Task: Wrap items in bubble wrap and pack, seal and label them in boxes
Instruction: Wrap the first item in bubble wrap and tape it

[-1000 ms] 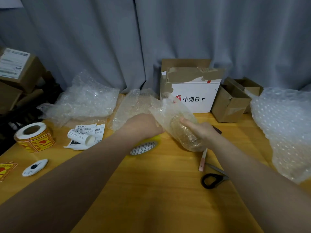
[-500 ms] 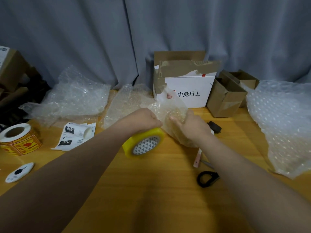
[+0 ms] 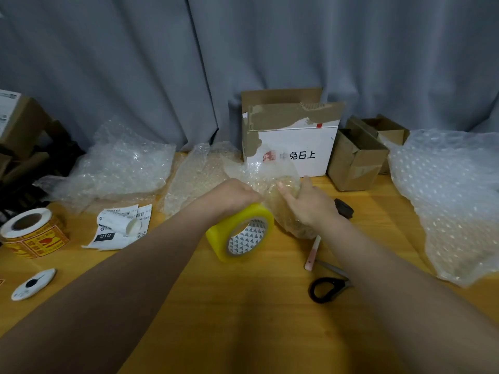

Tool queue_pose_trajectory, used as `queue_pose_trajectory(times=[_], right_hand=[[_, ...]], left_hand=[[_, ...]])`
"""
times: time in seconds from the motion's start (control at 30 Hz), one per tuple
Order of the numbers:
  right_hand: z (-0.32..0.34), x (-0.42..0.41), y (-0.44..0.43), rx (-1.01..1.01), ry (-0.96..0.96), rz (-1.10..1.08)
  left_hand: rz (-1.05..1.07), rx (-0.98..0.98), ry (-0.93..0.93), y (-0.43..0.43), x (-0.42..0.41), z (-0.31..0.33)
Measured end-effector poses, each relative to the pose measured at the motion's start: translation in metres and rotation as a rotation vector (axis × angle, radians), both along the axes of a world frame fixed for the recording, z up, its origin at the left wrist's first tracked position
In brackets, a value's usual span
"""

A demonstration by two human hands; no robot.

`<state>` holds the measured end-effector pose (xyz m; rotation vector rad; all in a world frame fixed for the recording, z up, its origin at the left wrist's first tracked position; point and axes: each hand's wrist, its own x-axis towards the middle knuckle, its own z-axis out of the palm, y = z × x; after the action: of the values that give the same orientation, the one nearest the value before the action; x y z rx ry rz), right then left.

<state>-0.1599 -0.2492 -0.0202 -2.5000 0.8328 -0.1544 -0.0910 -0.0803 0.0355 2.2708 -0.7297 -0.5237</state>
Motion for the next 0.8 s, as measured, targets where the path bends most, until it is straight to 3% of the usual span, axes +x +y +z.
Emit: queue_pose_trajectory(times=[0.07, 0.2, 0.3, 0.5, 0.6, 0.7, 0.8], right_hand=[[0.005, -0.005, 0.002, -0.052, -0.045, 0.047], [0.023, -0.035, 0.008, -0.122, -0.381, 0.121], [0.030, -0.065, 0.007, -0.023, -0.073, 0.278], [0.015, -0.111, 0.010, -0.064, 0.441, 0.398], [0.008, -0.118, 0.014, -0.062, 0.433, 0.393], [0.008, -0.124, 0.018, -0.118, 0.390, 0.314], [0.011, -0.135, 0.015, -0.152, 0.227, 0.144]], left_hand=[[0.005, 0.012, -0.023, 0.001, -0.003, -0.002], [0.007, 0.023, -0.123, 0.004, -0.005, -0.004], [0.021, 0.029, -0.265, 0.005, -0.009, -0.005], [0.068, 0.039, -0.445, 0.007, -0.019, -0.018], [0.061, 0.045, -0.551, 0.014, -0.027, -0.021], [0.037, -0.133, -0.782, 0.026, -0.052, -0.018], [-0.235, -0.217, -0.835, 0.028, -0.087, -0.018]])
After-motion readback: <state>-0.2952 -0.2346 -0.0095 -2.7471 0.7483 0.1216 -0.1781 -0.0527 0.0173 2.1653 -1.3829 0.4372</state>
